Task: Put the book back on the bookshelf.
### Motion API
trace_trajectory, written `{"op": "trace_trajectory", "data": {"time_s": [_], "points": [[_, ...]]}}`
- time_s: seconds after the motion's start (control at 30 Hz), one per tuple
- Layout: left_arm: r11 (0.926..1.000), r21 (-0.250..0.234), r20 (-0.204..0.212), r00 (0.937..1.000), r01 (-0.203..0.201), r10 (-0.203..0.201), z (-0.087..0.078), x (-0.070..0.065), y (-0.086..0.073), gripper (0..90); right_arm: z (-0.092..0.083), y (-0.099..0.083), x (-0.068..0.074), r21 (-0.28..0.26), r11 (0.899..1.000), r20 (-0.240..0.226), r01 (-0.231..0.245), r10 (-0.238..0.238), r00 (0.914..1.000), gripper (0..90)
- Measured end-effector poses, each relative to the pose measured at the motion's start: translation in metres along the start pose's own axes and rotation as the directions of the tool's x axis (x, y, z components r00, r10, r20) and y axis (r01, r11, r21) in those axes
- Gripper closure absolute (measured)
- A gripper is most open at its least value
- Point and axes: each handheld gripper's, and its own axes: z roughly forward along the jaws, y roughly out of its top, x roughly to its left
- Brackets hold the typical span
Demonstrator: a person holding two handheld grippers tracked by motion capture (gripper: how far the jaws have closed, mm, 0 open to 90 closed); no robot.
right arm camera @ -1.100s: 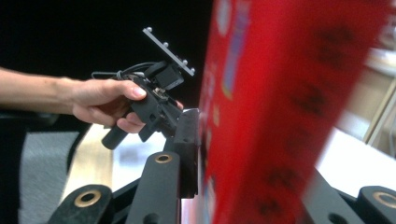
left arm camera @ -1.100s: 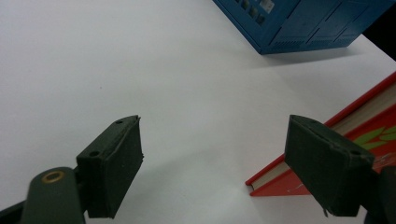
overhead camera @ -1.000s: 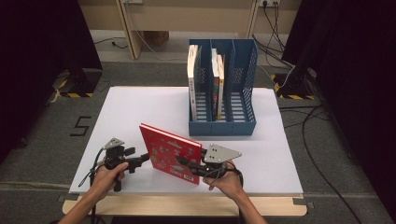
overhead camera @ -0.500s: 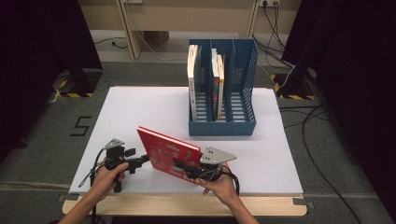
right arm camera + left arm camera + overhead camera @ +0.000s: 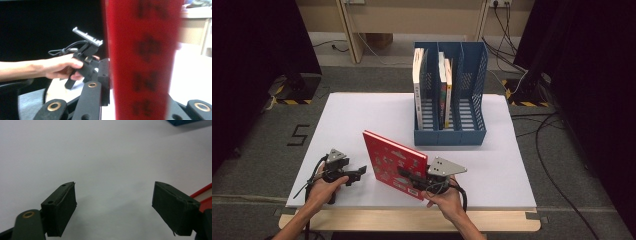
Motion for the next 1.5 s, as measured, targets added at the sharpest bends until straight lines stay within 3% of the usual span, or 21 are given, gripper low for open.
{"op": "trace_trajectory", "data": {"time_s": [0.1,0.2,0.37,0.53,0.6,0.67,0.7,1.2,1.5], "points": [[0.9999,0.011,0.000,0.9999,0.010,-0.010,0.002,0.002,-0.001,18.7,0.000,0.001,-0.002,-0.004,1.000,-0.011,0.010,-0.010,0.9999,77.9],[0.9998,0.018,-0.008,1.0000,-0.004,0.005,0.003,0.000,-0.001,18.4,0.002,0.001,-0.003,-0.011,1.000,-0.013,0.006,-0.006,0.9999,77.9],[0.9970,0.046,-0.034,0.9974,-0.062,0.064,0.006,-0.007,-0.001,14.2,0.006,0.001,-0.003,-0.021,1.000,-0.022,0.010,-0.011,0.9997,77.9],[0.9973,0.046,-0.031,0.9978,-0.058,0.059,0.006,-0.006,-0.001,14.0,0.011,0.004,-0.003,-0.033,0.999,-0.033,0.012,-0.013,0.9994,78.2],[0.9976,0.044,-0.030,0.9981,-0.053,0.055,0.006,-0.006,-0.001,14.0,0.012,0.007,-0.004,-0.048,0.999,-0.029,0.001,-0.003,0.9996,78.7],[0.9974,0.044,-0.029,0.9979,-0.056,0.058,0.006,-0.006,-0.001,14.0,0.011,0.010,-0.005,-0.081,0.996,-0.040,-0.042,0.039,0.9985,79.2],[0.9975,0.044,-0.028,0.9980,-0.056,0.057,0.006,-0.006,-0.001,13.9,0.010,0.012,-0.007,-0.077,0.997,-0.041,-0.031,0.028,0.9988,79.1],[0.9971,0.048,-0.029,0.9978,-0.059,0.060,0.006,-0.006,-0.001,13.8,-0.024,0.028,-0.021,-0.121,0.992,0.063,-0.018,0.026,0.9977,79.2],[0.9974,0.046,-0.028,0.9980,-0.056,0.057,0.006,-0.006,-0.001,13.8,-0.044,0.033,-0.027,-0.153,0.987,0.132,-0.041,0.061,0.9894,79.2]]}}
